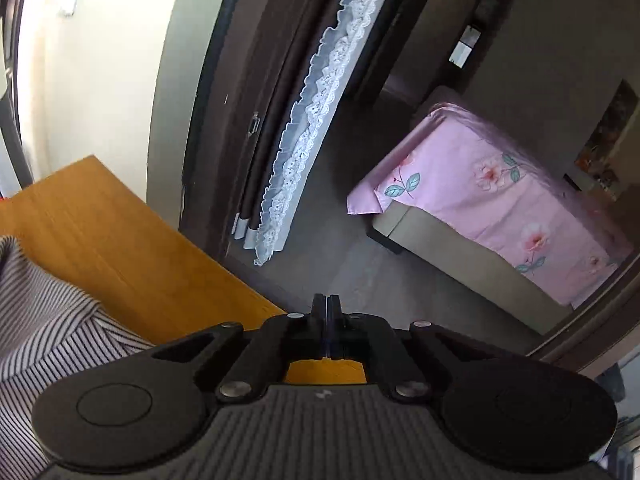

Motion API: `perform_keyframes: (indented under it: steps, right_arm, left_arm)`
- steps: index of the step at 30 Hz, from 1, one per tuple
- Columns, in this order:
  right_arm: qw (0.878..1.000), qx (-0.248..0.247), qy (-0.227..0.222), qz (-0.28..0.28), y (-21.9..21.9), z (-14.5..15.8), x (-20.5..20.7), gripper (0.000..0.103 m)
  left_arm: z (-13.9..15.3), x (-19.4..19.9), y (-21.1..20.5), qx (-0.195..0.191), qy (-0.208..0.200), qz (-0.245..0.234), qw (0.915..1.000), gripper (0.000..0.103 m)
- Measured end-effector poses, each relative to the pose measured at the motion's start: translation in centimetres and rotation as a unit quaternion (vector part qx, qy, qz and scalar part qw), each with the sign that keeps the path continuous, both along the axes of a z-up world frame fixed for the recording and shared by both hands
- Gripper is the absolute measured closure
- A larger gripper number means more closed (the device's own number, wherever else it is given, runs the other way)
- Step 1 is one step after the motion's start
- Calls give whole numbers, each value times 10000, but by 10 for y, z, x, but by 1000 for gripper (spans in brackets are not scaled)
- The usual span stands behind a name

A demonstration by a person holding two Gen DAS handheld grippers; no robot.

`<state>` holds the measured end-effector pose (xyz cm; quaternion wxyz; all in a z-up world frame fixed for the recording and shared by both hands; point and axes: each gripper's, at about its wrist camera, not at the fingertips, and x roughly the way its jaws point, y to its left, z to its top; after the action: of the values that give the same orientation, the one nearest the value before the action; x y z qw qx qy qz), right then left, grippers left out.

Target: Fold clothes

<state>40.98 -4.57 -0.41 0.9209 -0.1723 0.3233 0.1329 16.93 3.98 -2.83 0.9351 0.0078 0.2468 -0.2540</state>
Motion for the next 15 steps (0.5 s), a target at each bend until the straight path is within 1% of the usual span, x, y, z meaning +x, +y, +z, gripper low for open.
perform_keyframes:
  steps: [2,4,6,7,8,10,11,13,14,15]
  right_arm:
    - [9974,716,110,-6,-34,21,-21,100]
    - [9935,1115,132,-161,-73,38,-65,91]
    - [9878,1479,173,-454,-122,50,-114,66]
    - [9833,1649,226,-740,-150,52,-140,64]
    - [9760,1840,308,-1121,-181,50,-168,63]
    - [9560,2196,443,-1892,-235,43,-223,63]
    - [9435,2355,496,-2278,-258,39,-252,64]
    - [9115,2832,680,-2905,-294,27,-302,64]
    - [8914,3126,839,-3172,-306,22,-324,64]
    - [8746,3340,981,-3374,-312,14,-342,64]
  left_arm:
    - [1,-3,0,-40,52,154,9999,0]
    - [2,-2,1,-56,59,185,9998,0]
    - [2,-2,-1,-27,42,237,9997,0]
    - [2,-2,-1,-18,40,256,9997,0]
    - [3,0,-1,-24,26,288,9996,0]
    - [4,2,0,-37,-4,349,9994,0]
    - [4,3,1,-51,-11,344,9994,0]
    - [5,4,1,-80,-23,334,9994,0]
    - [5,5,2,-97,3,337,9994,0]
    - [5,5,2,-113,29,339,9994,0]
